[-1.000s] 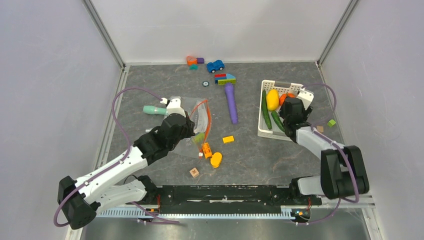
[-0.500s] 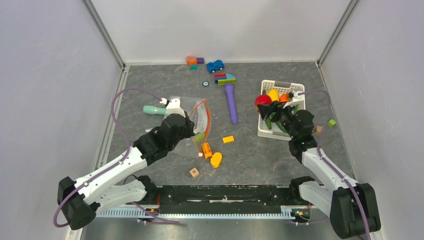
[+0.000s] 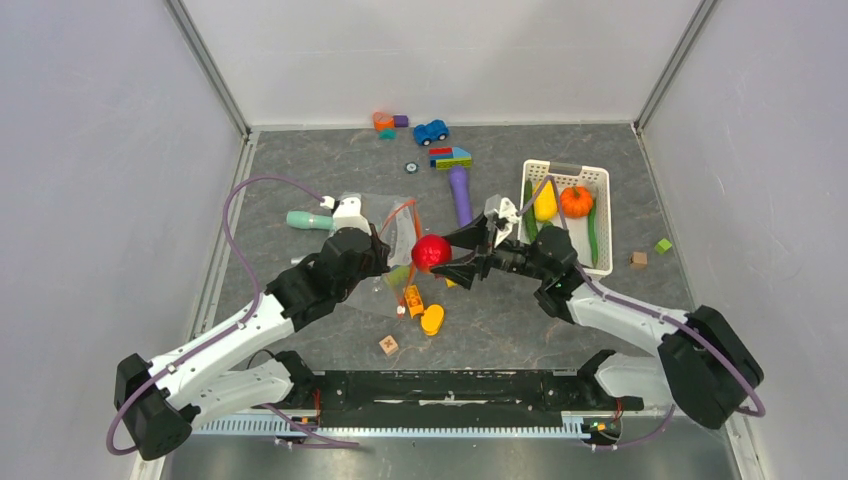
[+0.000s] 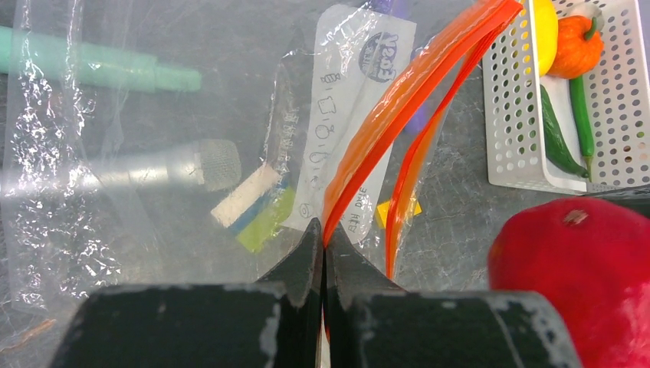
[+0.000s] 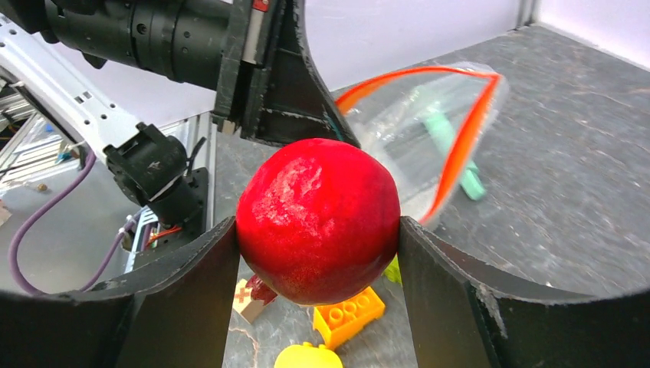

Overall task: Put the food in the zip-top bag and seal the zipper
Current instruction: Place the fake fruit in the zipper food storage bag.

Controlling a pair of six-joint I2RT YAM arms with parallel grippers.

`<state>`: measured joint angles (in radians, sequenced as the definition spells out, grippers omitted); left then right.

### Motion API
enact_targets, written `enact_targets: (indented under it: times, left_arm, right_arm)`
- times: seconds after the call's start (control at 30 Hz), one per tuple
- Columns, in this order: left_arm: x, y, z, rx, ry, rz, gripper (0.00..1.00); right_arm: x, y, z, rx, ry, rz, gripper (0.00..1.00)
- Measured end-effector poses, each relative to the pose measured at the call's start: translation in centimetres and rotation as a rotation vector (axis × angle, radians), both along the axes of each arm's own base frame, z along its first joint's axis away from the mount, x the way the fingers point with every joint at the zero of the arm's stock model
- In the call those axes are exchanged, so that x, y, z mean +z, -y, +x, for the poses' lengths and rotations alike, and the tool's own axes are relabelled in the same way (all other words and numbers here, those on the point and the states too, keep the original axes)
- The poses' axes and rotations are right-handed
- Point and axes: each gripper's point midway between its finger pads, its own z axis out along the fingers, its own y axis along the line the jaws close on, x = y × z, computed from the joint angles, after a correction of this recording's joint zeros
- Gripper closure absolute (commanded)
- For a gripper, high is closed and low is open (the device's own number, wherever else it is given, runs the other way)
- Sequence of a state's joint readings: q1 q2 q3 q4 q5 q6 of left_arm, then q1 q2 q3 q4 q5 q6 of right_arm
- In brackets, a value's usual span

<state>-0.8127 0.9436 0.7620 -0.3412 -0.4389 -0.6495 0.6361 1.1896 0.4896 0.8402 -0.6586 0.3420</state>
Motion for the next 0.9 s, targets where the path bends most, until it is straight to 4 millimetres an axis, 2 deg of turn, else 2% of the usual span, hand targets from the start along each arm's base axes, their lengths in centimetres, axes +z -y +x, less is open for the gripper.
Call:
enact_targets:
  times: [0.2,0.4,0.6,0.7,0.77,0.9]
  left_arm:
    - [0.0,0.4,-0.2,-0.021,-0.006,-0.010,0.98]
    - [0.1,0.6,-0.3,-0.030,-0.004,-0.020,0.98]
    - [0.2,0.9,-0.6,-0.055,-0.005,-0.038,0.98]
    - [0.5,1.2,-0.8,-0.075,-0.004,-0.055,0.98]
    - [0.7,1.4,-1.0,-0.085,-0.001,-0.065,0.98]
    - [1.4,1.4,-1.3,-0.098,0.013,-0.089,0.98]
  right_arm:
    - [0.0,-2.9,0.2,0.039,0.000,-0.004,0.79]
    - [-1.1,-4.2,2.9,-0.084,-0.031,-0.037,0.79]
    - [-3.2,-5.4,5.3,-0.206,-0.087,-0.131,0.76]
    - [-3.7,-5.7,6.5,-0.291,-0.103,-0.184,0.68]
    - [-3.6,-6.0,7.0,-0.329,-0.101,-0.208,0.55]
    - [-2.9,-6.5,7.5,-0.376,-0.089,-0.231,0.42]
